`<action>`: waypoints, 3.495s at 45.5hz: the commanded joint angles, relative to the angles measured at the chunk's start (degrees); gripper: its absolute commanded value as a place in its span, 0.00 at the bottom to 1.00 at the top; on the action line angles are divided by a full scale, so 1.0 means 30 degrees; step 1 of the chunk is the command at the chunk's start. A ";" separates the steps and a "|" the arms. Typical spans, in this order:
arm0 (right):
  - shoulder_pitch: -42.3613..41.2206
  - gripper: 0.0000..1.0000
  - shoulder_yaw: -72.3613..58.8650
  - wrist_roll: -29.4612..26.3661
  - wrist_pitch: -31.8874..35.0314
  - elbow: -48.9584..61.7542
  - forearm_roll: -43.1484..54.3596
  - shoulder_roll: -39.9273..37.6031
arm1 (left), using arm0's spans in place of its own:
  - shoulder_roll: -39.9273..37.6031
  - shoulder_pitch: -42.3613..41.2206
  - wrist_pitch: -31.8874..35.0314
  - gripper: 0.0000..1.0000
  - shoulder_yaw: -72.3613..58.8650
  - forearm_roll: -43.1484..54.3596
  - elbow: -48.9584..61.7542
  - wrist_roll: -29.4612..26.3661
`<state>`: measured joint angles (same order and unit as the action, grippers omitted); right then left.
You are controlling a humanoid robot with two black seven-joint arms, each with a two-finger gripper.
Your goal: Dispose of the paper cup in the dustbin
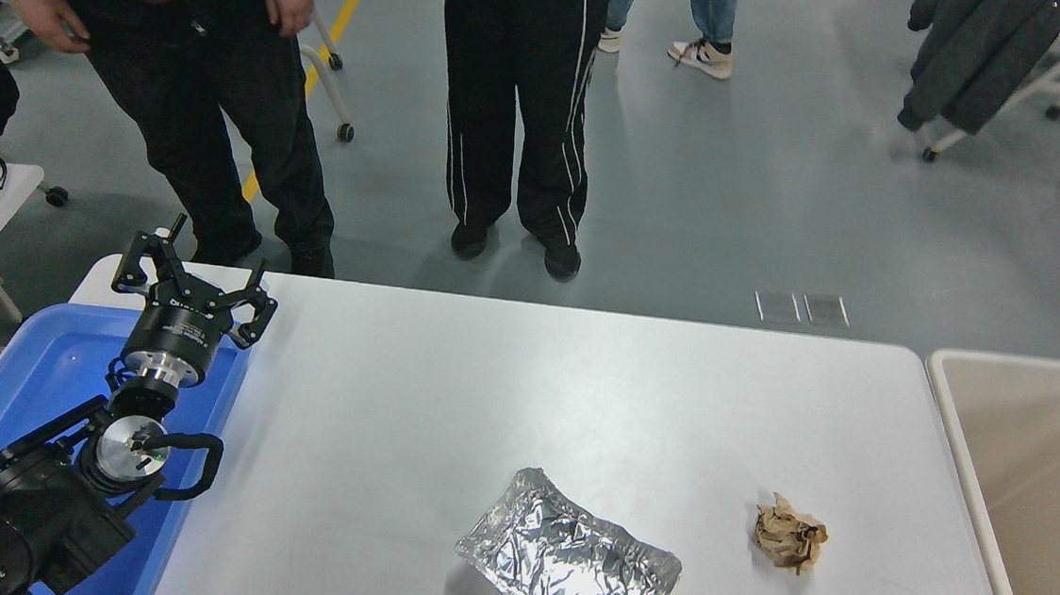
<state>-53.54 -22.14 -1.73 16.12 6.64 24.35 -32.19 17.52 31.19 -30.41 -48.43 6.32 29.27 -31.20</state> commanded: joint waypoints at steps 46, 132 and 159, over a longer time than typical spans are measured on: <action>0.4781 0.00 0.1461 -0.2616 -0.1886 0.0130 -0.0325 0.4226 | -0.0009 0.0004 0.0000 1.00 0.0000 0.0002 -0.0002 0.0000; -0.4535 0.99 1.5403 -0.2265 -0.4289 -0.6663 -0.0589 -0.0285 | -0.0009 0.0004 0.0000 1.00 0.0000 0.0002 -0.0002 0.0000; -0.2574 0.99 2.3784 0.1484 -0.4377 -1.1969 -0.0589 0.1734 | -0.0009 0.0004 0.0000 1.00 0.0000 0.0002 -0.0002 0.0000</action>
<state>-64.95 40.45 -0.34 3.01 -25.02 22.59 -30.78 17.50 31.20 -30.41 -48.43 6.32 29.27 -31.20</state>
